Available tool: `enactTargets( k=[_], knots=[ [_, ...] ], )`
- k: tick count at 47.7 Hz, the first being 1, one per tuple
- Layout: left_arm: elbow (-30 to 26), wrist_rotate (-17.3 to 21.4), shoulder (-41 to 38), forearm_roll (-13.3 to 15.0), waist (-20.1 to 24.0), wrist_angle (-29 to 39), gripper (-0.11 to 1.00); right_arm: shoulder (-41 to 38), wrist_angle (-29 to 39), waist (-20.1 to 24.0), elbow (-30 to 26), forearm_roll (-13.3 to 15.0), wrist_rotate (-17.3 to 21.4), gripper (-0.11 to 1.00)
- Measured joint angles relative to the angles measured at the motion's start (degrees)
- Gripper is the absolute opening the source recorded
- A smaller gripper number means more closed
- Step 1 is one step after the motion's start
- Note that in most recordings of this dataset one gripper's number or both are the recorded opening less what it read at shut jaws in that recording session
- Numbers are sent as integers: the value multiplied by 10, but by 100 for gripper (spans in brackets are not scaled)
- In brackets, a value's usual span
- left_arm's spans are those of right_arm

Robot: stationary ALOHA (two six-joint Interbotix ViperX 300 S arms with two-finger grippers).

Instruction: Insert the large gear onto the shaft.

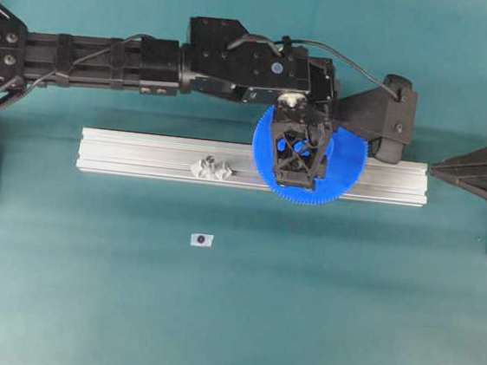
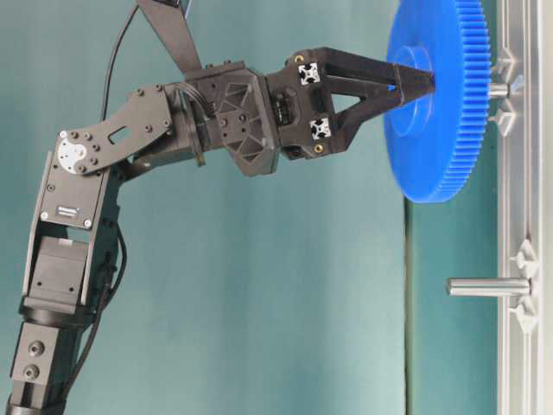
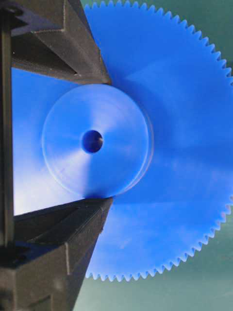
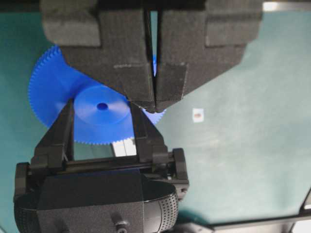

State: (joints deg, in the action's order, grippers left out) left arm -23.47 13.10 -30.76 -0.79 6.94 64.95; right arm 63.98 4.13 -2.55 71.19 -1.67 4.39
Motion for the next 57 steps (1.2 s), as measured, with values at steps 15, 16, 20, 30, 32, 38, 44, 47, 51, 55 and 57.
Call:
enactTargets(
  k=[15, 16, 20, 30, 32, 38, 44, 47, 51, 55, 57],
  knots=[
    [-1, -1, 0, 0, 0, 1, 94, 0, 0, 0, 2, 0, 0, 0],
    [-1, -1, -1, 0, 0, 1, 95, -1, 0, 0, 2, 0, 0, 0],
    [-2, -1, -1, 0, 0, 2, 94, -1, 0, 0, 2, 0, 0, 0],
    [-9, 0, -2, 0, 0, 14, 94, 0, 0, 0, 2, 0, 0, 0],
    [-12, 0, -2, -1, 0, 23, 94, 0, 0, 0, 2, 0, 0, 0],
    [-30, 0, -3, 0, 0, 42, 94, 0, 0, 0, 2, 0, 0, 0],
    [-56, 2, -4, -1, -1, 60, 94, 0, -1, 0, 2, 1, 0, 0],
    [-71, 2, -7, -1, -1, 66, 94, 0, 0, 0, 2, 0, 0, 0],
    [-87, 2, -15, 0, -1, 75, 94, 0, 0, 0, 2, 0, 0, 0],
    [-98, 1, -23, -1, 0, 83, 94, 0, 0, 0, 2, 0, 0, 0],
    [-100, 1, -25, -1, -1, 84, 94, 0, 0, 0, 2, 0, 0, 0]
  ],
)
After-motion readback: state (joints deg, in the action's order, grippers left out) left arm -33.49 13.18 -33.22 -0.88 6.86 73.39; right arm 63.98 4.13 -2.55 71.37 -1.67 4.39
